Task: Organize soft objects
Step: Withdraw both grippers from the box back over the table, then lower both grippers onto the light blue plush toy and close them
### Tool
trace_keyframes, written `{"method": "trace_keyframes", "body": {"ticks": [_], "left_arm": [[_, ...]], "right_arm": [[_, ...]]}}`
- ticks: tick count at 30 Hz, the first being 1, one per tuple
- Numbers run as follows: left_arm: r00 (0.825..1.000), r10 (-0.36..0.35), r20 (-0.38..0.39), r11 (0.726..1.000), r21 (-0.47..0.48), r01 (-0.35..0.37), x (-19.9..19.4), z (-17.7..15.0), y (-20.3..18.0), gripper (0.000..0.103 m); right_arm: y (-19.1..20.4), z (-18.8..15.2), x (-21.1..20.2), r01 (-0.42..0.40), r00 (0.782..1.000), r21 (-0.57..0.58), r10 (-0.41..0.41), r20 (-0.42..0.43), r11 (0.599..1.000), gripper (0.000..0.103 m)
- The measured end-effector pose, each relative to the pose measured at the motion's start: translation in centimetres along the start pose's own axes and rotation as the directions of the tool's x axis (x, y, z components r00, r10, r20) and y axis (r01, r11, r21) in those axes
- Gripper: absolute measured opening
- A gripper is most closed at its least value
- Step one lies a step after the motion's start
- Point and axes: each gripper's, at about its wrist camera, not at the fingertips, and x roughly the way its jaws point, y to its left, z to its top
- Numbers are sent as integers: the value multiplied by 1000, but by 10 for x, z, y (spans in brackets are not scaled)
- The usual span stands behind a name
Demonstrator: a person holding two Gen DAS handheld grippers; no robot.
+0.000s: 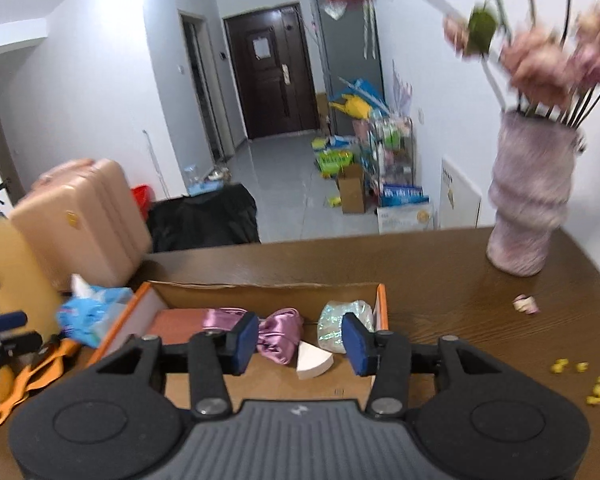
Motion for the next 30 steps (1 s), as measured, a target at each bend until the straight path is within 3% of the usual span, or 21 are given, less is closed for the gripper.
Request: {"method": "trace_keyframes", "body": {"ticks": [5, 9, 13, 15, 18, 22, 25, 30], "left_arm": [[996, 3, 93, 1000, 27, -6, -76, 6, -14, 72], [990, 12, 143, 1000, 16, -15, -126, -7, -28, 79], [982, 9, 189, 1000, -8, -7, -176, -43, -38, 84], [972, 16, 233, 1000, -1, -16, -201, -68, -47, 96], [958, 35, 284, 999, -19, -31, -235, -110, -60, 101], [958, 24, 286, 999, -40, -13, -263, -163, -72, 103], [955, 53, 293, 998, -47, -41, -274, -197, -73, 103], [973, 76, 218, 996, -69, -63, -270, -215, -64, 103]], "right_arm": [[22, -6, -87, -12, 995, -84, 20, 94, 996, 55], [28, -28, -142, -18, 990, -111, 33, 140, 994, 57], [37, -79, -187, -15, 978, -135, 42, 205, 991, 68], [45, -109, -205, -10, 970, -153, 47, 239, 988, 72], [57, -156, -233, -5, 952, -190, 63, 300, 982, 85], [64, -217, -263, 6, 935, -188, 61, 349, 982, 92], [62, -260, -270, -76, 939, -151, 122, 321, 986, 102], [61, -301, -271, -152, 945, -89, 171, 278, 984, 102]]}}
